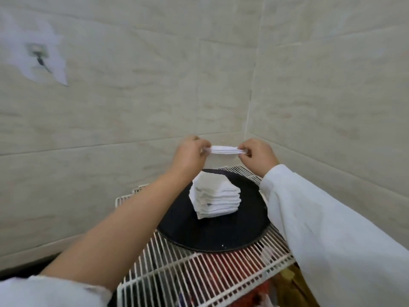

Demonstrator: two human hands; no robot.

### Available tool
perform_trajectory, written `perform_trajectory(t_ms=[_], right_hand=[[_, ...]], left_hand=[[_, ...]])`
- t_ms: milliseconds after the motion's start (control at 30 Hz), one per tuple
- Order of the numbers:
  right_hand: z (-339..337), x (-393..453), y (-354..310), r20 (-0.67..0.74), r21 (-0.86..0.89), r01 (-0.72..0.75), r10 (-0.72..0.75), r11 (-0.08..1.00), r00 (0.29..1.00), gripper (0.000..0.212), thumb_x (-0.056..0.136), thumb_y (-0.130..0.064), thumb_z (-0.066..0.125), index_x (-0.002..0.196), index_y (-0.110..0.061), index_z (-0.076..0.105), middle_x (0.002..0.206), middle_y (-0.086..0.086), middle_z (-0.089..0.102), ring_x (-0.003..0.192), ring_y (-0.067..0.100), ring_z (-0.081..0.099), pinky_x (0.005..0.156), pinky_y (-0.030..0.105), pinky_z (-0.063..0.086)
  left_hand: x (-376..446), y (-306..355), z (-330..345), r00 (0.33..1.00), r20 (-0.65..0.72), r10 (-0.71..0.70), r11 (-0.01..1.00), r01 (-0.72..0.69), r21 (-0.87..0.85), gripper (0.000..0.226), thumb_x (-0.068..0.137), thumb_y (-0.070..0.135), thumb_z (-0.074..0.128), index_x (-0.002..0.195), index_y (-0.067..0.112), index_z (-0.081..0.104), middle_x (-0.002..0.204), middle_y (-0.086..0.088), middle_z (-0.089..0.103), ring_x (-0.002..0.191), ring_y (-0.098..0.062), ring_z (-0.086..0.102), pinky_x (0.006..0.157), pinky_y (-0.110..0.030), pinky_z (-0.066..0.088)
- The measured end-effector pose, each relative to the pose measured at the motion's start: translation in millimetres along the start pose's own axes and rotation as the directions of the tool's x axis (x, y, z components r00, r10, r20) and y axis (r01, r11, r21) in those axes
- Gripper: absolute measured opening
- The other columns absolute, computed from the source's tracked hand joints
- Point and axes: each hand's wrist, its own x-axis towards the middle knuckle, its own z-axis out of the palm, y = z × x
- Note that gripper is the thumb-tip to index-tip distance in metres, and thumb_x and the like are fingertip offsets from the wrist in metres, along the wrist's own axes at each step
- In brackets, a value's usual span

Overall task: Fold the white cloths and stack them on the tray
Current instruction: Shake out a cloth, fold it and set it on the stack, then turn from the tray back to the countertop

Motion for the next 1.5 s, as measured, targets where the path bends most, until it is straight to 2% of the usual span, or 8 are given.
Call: perform_trajectory(t_ms=[300,467,533,600,667,967,1233,1500], right_hand=[[54,4,66,0.557,-0.003,0.22,-0.181,0.976,0.811,0.024,0.089,-0.004,0.047,0.103,-0.002,0.067,0.108,0.01,0.064,0.108,0.026,0.055,0.075,0.023,0.032],[63,9,75,0.556,-0.014,0.249,-0.2,0.968,0.807,0.043,0.085,-0.003,0.046,0.048,-0.018,0.03,0.057,-0.005,0.034,0.076,0.019,0.044,0.059,0.028,0.026],[58,10,73,0.569,-0.012,0.235,-0.186,0.972,0.801,0.036,0.086,-0.009,0.049,0.054,-0.021,0.041,0.065,-0.005,0.042,0.083,0.021,0.047,0.063,0.029,0.033],[48,6,66,0.609,-0.032,0.258,-0.186,0.966,0.771,0.014,0.089,-0.019,0.051,0.097,-0.019,0.062,0.103,0.003,0.058,0.106,0.026,0.052,0.081,0.03,0.043],[38,2,55,0.61,-0.077,0.299,-0.192,0.951,0.768,0.042,0.092,-0.025,0.049,0.133,-0.014,0.046,0.137,0.008,0.046,0.126,0.026,0.045,0.101,0.033,0.039],[35,-77,-99,0.491,0.148,0.575,-0.564,0.805,0.664,0.038,0.093,-0.021,0.046,0.129,-0.007,0.049,0.132,0.013,0.05,0.125,0.029,0.044,0.104,0.037,0.037],[39,-285,-328,0.321,0.476,0.74,-0.877,0.475,0.357,0.041,0.093,-0.022,0.047,0.132,-0.011,0.047,0.137,0.008,0.047,0.131,0.025,0.038,0.109,0.034,0.033],[21,-518,-517,0.133,0.668,0.744,-0.988,0.029,-0.08,0.042,0.092,-0.022,0.048,0.133,-0.012,0.046,0.141,0.006,0.044,0.132,0.023,0.039,0.108,0.034,0.033]], left_hand=[[-31,-8,55,0.917,0.31,-0.251,0.937,0.15,0.315,0.034,0.094,0.01,0.047,0.127,0.011,0.056,0.128,-0.01,0.054,0.116,-0.023,0.052,0.09,-0.019,0.032],[-32,1,62,0.895,0.266,-0.358,0.897,0.251,0.365,0.036,0.095,0.013,0.045,0.129,0.012,0.053,0.129,-0.009,0.051,0.116,-0.024,0.052,0.097,-0.027,0.039],[-33,4,62,0.888,0.244,-0.389,0.879,0.279,0.387,0.038,0.094,0.018,0.045,0.132,0.013,0.05,0.131,-0.009,0.049,0.116,-0.025,0.052,0.097,-0.029,0.041],[-37,7,59,0.887,0.214,-0.41,0.86,0.297,0.414,0.042,0.094,0.023,0.045,0.135,0.013,0.045,0.131,-0.011,0.048,0.117,-0.028,0.051,0.095,-0.033,0.042],[-44,6,50,0.889,0.158,-0.43,0.836,0.326,0.442,0.042,0.094,0.026,0.046,0.133,0.011,0.045,0.129,-0.013,0.049,0.117,-0.03,0.05,0.095,-0.036,0.044],[-186,-21,-79,0.783,-0.131,-0.609,0.56,0.541,0.627,0.038,0.096,0.025,0.04,0.128,0.008,0.049,0.13,-0.013,0.05,0.121,-0.031,0.045,0.096,-0.038,0.041],[-458,-2,-275,0.497,-0.48,-0.723,0.084,0.753,0.653,0.038,0.095,0.029,0.041,0.128,0.012,0.049,0.13,-0.011,0.049,0.123,-0.031,0.043,0.095,-0.04,0.041],[-726,71,-402,0.034,-0.735,-0.678,-0.392,0.829,0.4,0.038,0.095,0.028,0.041,0.128,0.011,0.048,0.13,-0.012,0.049,0.123,-0.031,0.043,0.095,-0.039,0.04]])
